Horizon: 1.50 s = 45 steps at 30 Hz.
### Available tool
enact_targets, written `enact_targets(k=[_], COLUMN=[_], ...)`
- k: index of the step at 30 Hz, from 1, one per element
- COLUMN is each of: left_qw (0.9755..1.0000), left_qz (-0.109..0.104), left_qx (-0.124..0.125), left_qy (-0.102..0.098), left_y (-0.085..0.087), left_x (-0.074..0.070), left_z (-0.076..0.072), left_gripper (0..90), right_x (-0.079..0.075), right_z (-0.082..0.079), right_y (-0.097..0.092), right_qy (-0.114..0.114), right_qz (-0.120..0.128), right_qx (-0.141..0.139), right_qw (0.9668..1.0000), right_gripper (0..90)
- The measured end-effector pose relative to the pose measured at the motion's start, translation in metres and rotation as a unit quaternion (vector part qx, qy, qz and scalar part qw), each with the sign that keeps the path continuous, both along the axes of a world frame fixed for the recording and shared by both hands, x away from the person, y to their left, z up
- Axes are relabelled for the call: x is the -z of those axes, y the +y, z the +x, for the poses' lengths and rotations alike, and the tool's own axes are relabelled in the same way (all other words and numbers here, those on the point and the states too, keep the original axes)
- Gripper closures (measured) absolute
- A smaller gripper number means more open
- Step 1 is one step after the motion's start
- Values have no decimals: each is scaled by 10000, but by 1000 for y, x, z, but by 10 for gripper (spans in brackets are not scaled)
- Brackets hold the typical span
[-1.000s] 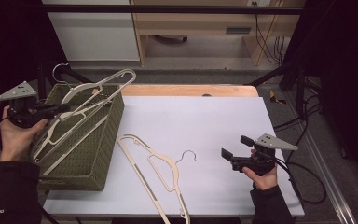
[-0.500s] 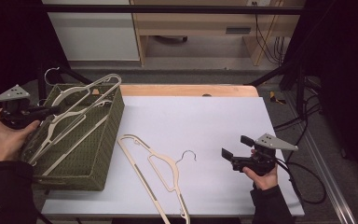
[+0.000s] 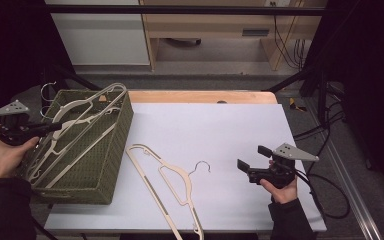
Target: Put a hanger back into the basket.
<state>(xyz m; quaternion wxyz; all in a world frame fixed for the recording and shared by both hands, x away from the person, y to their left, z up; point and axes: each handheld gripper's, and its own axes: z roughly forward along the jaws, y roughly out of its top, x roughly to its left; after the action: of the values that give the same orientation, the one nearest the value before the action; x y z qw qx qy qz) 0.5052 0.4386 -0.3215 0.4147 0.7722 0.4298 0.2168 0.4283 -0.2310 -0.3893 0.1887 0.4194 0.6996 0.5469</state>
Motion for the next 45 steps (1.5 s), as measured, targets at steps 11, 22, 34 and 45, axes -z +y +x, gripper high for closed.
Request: enact_targets(k=[11, 22, 34, 45], left_qw=[9991, 9972, 9835, 9771], left_qz=[107, 48, 548, 253], left_qx=[-67, -588, -1480, -1694], left_qy=[404, 448, 885, 1259], left_y=[-6, -7, 3, 4], left_x=[30, 58, 68, 70], left_z=[5, 9, 14, 15], left_gripper=[861, 845, 699, 523], right_x=[1, 1, 2, 3], right_z=[0, 0, 1, 1], right_y=[1, 1, 2, 4], right_qy=[2, 15, 37, 47], right_qz=[-5, -2, -50, -36], right_qx=[4, -15, -49, -33], right_qw=[10000, 10000, 10000, 10000], right_gripper=[58, 59, 59, 59])
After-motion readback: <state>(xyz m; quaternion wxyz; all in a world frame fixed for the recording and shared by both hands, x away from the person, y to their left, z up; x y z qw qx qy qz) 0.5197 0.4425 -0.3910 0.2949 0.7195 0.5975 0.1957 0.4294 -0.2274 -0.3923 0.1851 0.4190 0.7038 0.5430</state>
